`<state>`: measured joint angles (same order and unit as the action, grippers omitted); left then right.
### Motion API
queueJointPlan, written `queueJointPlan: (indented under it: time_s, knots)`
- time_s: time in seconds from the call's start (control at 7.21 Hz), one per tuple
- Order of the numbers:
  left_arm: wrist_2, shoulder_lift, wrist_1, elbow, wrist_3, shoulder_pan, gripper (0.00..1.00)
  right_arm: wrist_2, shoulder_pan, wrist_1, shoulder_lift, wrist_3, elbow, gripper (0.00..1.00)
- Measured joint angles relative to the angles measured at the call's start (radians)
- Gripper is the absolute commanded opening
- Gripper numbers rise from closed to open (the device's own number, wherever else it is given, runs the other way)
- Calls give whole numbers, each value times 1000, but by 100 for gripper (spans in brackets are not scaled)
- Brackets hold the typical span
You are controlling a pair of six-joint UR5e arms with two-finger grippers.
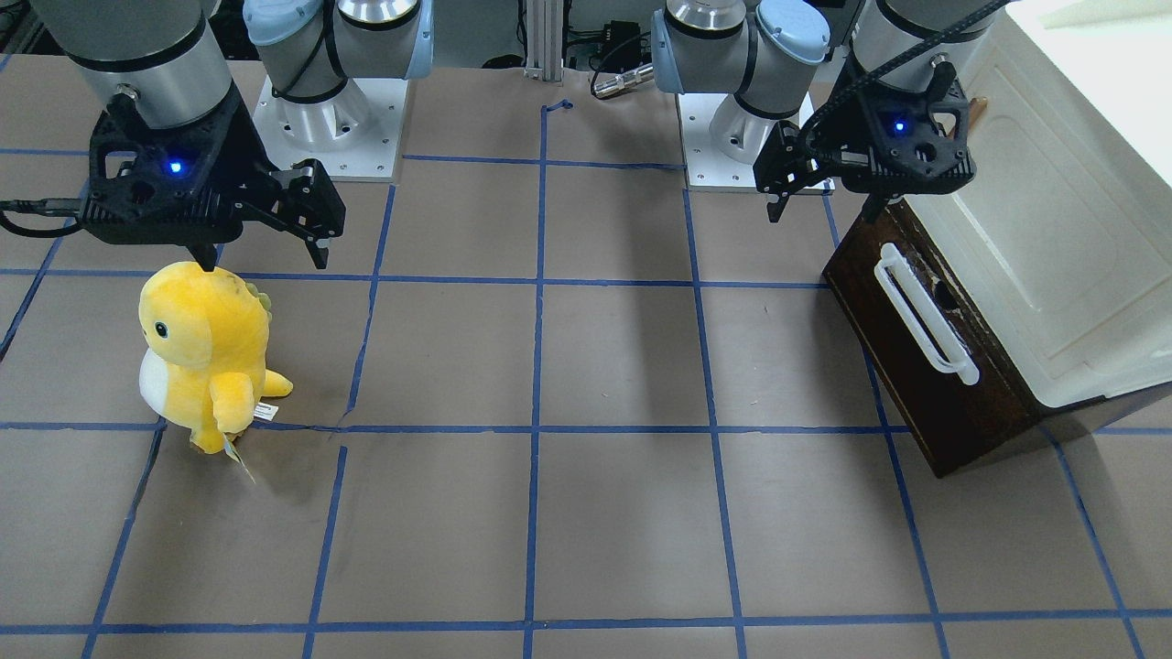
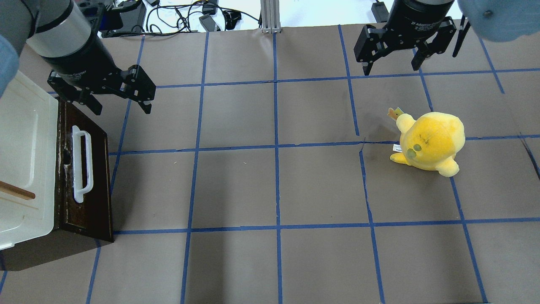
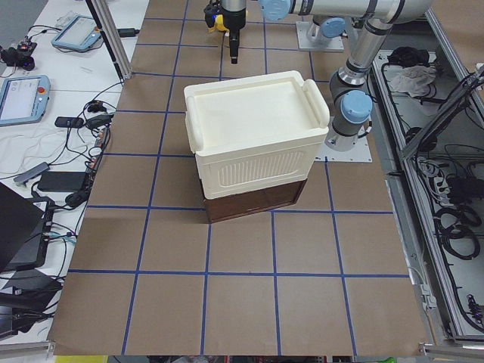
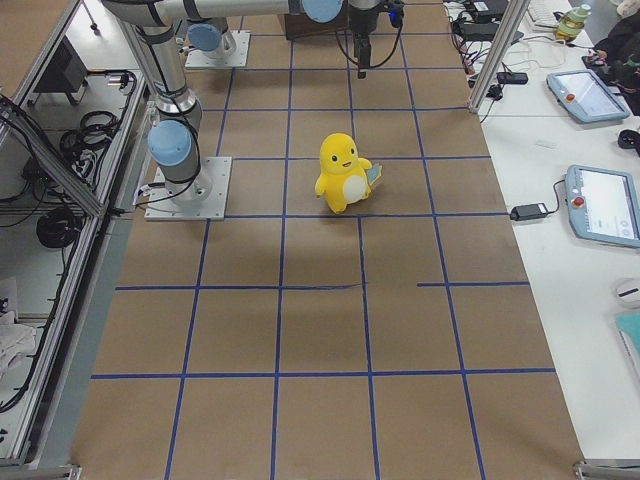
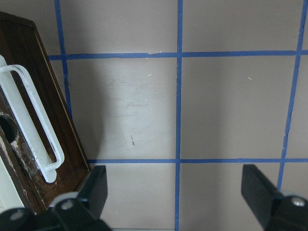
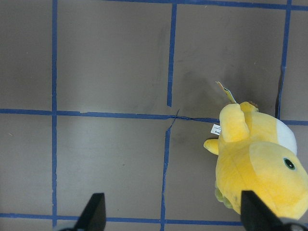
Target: Pull drawer sideways
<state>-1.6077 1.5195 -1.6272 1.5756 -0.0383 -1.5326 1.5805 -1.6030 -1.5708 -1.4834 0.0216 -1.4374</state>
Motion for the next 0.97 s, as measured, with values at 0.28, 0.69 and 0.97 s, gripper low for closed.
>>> queueJointPlan:
  time_s: [0.28, 0.69, 0.97]
  knots:
    - [-3, 1, 0, -3, 0, 2, 100, 0, 0, 0, 0, 0, 0, 100]
    - [-1, 2, 0, -2, 0, 14, 100, 0, 0, 0, 0, 0, 0, 100]
    - [-3, 9, 7, 3, 3, 15, 100, 0, 0, 0, 0, 0, 0, 100]
